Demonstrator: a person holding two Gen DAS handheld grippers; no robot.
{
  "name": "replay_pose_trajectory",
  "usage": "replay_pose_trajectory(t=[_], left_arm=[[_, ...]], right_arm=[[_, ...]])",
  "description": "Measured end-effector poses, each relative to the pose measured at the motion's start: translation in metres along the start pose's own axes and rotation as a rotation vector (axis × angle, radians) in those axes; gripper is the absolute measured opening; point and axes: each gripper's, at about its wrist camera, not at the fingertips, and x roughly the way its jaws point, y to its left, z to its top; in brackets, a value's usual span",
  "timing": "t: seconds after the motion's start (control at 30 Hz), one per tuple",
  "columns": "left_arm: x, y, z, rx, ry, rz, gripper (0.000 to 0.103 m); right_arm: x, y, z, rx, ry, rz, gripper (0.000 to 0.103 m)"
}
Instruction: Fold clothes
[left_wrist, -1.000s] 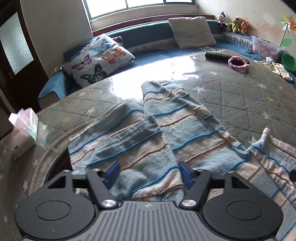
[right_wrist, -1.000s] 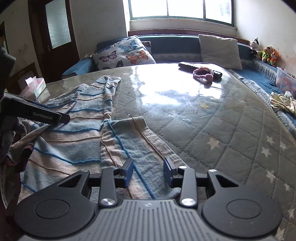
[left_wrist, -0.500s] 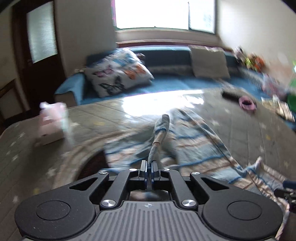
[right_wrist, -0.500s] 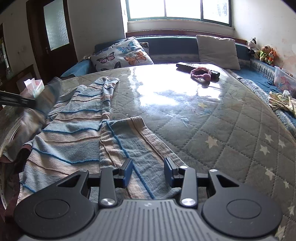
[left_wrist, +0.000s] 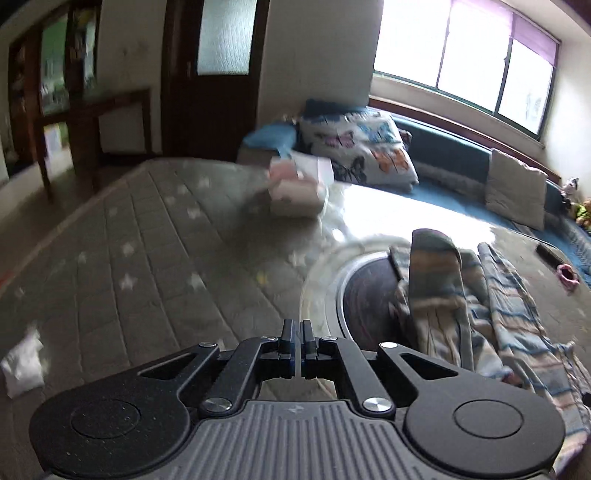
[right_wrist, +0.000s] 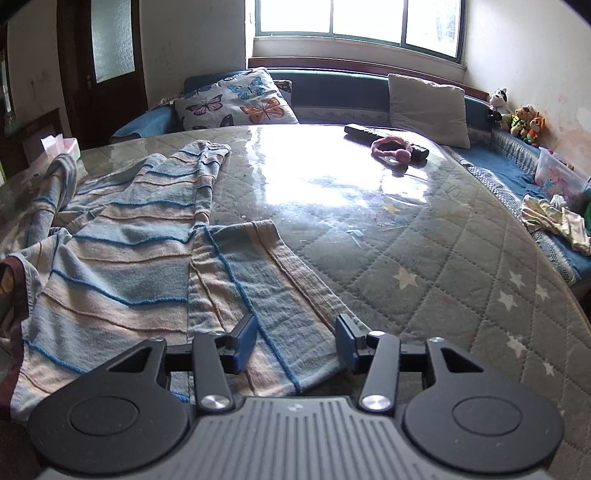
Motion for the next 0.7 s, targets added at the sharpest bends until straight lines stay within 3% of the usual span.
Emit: replay_pose_trajectory(t=[0.13,0.17,0.27,0.37,0.5,0.7], left_arm=[[0.013,-0.023,0.005,0.042,0.011,-0.065,0.006],[0.016,-0.031,0.008,0.06,0.005,-0.081,0.013],[0.031,-0.055,0.018,0.088,-0.015,-0.122,0.05],[0.051,-0.073,0.033,0.1,-0.024,-0.184,0.056],[0.082,-0.092,0.05,0.116,-0.016,-0.211,0.06],[0.126,-0.094,0.063,0.061,0.023,-0.275,0.069]], right_arm=[[0.0,0.002,0.001,0.002,0.005,-0.014,0.051],[0.0,0.002,0.001,0.003,0.006,-0.018,0.052],[0.001,0.002,0.001,0.004,0.008,-0.022,0.053],[0.001,0.003,0.001,0.005,0.01,-0.021,0.053],[0.0,0.003,0.0,0.006,0.01,-0.02,0.054],[0.001,0.002,0.001,0.004,0.01,-0.017,0.057]])
